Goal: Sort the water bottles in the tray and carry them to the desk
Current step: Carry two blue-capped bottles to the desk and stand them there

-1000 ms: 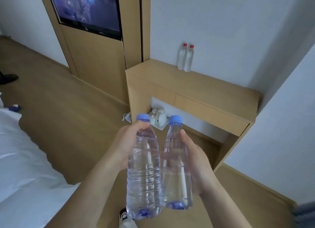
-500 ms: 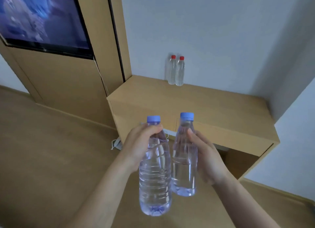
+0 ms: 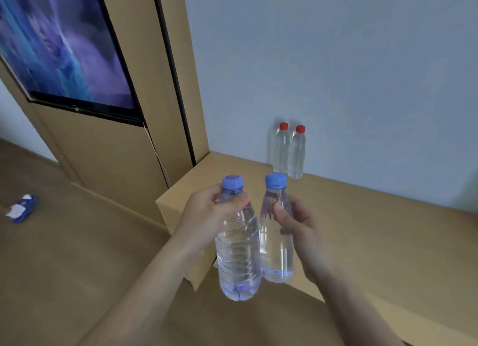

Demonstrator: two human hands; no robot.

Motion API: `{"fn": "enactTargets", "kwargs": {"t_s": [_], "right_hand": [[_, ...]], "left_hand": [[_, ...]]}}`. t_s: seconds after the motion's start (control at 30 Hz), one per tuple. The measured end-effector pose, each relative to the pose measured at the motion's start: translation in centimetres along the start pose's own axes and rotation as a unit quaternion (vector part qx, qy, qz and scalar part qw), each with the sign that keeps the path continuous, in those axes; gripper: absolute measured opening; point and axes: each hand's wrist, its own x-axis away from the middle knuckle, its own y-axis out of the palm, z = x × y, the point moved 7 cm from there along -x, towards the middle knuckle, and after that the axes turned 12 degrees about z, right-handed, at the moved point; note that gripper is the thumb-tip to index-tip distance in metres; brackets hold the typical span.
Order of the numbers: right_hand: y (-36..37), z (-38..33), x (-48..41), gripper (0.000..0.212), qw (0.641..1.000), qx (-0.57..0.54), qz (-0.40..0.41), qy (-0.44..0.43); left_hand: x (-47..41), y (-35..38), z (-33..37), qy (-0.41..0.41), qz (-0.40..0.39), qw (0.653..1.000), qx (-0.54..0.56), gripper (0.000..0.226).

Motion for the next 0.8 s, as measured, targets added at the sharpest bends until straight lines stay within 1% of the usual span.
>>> {"fn": "enactTargets", "kwargs": {"t_s": [0.1,0.23,0.43,0.5,0.57,0.63,0.7,0.8], "right_hand": [[-0.3,0.5,-5.0,0.018,0.998,0.060,0.007,-0.028],[-2.1,1.4,-10.5,0.026,0.990,0.108,0.084,-0.027],[-2.9,2.5,-17.9,0.034,0.966,0.190,0.174,-0.025],[-2.9,2.7,-19.9,0.034,0.957,0.202,0.209,-0.018],[-2.7,2.8,-21.7,0.035,0.947,0.220,0.235,-0.008],[-2.5,3.1,-23.4,0.033,0.934,0.248,0.258,0.001],[-2.2,3.6,-24.9,0.030,0.921,0.274,0.277,0.003],[-2.1,4.8,-26.4,0.034,0.901,0.309,0.303,0.014]], "left_hand": [[-4.8,2.4,-0.4,0.016,-0.005,0.999,-0.030,0.014],[-10.9,5.4,-2.1,-0.001,-0.001,0.999,-0.042,0.005],[-19.6,10.0,-4.4,-0.029,-0.051,0.998,-0.039,0.008],[-22.2,11.3,-4.7,-0.040,-0.086,0.994,-0.048,0.008],[-24.6,12.7,-4.9,-0.029,-0.131,0.989,-0.059,0.008],[-27.0,13.8,-5.2,-0.018,-0.166,0.984,-0.058,0.014],[-29.4,14.6,-5.7,-0.015,-0.181,0.982,-0.049,0.015],[-31.9,15.9,-6.7,-0.021,-0.191,0.980,-0.041,0.012]]}}
